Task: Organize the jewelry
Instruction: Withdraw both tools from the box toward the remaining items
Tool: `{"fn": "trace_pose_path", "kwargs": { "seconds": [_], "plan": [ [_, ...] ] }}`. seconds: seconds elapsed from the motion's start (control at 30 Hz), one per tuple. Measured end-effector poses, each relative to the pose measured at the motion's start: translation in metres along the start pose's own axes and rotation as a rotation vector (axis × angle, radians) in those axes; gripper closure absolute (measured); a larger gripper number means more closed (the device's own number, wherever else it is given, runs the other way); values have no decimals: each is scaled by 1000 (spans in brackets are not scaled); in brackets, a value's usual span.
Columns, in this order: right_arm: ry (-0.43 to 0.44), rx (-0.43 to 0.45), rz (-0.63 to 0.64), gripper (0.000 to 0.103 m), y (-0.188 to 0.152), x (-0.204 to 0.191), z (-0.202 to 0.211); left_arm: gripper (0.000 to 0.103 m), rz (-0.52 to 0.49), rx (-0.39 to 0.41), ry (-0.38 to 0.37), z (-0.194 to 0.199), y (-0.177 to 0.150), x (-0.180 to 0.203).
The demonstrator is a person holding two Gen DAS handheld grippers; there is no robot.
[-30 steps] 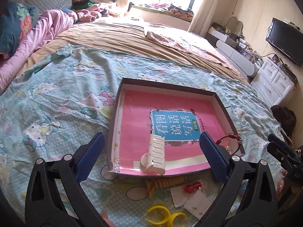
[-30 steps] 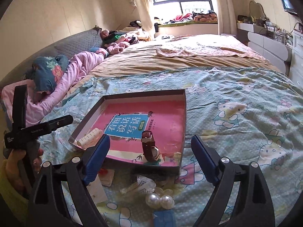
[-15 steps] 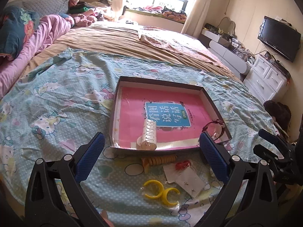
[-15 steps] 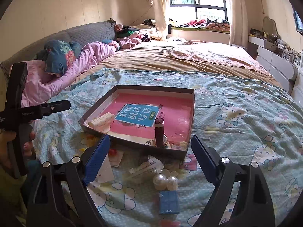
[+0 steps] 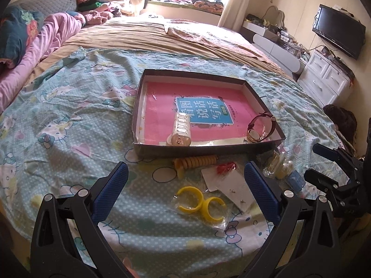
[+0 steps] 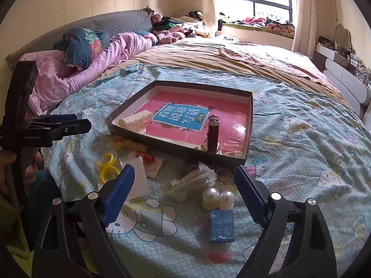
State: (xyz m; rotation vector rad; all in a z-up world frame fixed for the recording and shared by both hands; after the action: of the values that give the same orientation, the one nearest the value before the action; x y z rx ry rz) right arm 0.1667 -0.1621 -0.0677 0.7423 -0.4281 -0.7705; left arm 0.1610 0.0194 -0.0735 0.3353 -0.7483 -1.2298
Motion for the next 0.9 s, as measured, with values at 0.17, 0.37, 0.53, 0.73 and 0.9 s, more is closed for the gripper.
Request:
{"fn": "trace_pose_path", "kwargs": {
  "seconds": [0.17, 0.37, 0.53, 0.73, 0.9],
  "plan": [
    [-4, -29, 30, 16, -8, -6, -5, 10, -23, -39, 15, -9, -17, -2],
    [-2, -61, 43, 16, -16, -8, -12, 10, -47, -90, 20, -18, -36, -3],
    [-5, -79, 64, 16, -22, -12, -15, 10, -72, -123, 31, -27, -47, -2],
    [-7, -106, 76, 16, -30, -13, -22, 10, -98, -184, 42, -44, -62, -1],
    [-14, -118, 68, 5, -35, -11, -29, 10, -121, -218, 46, -53, -70, 0]
  ]
}}
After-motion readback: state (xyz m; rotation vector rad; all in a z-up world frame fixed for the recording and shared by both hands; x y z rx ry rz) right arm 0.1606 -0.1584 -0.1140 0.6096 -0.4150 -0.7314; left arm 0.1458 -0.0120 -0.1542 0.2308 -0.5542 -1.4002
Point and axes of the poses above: each gripper's, at about its wrist camera, not at the fingertips, and z roughly against the way its jaws point, x to its right, y to its top, the point moved 10 cm from there along -z, roughly the way its jaws point, and after that the axes turned 12 degrees about z, right-handed, at the moved point
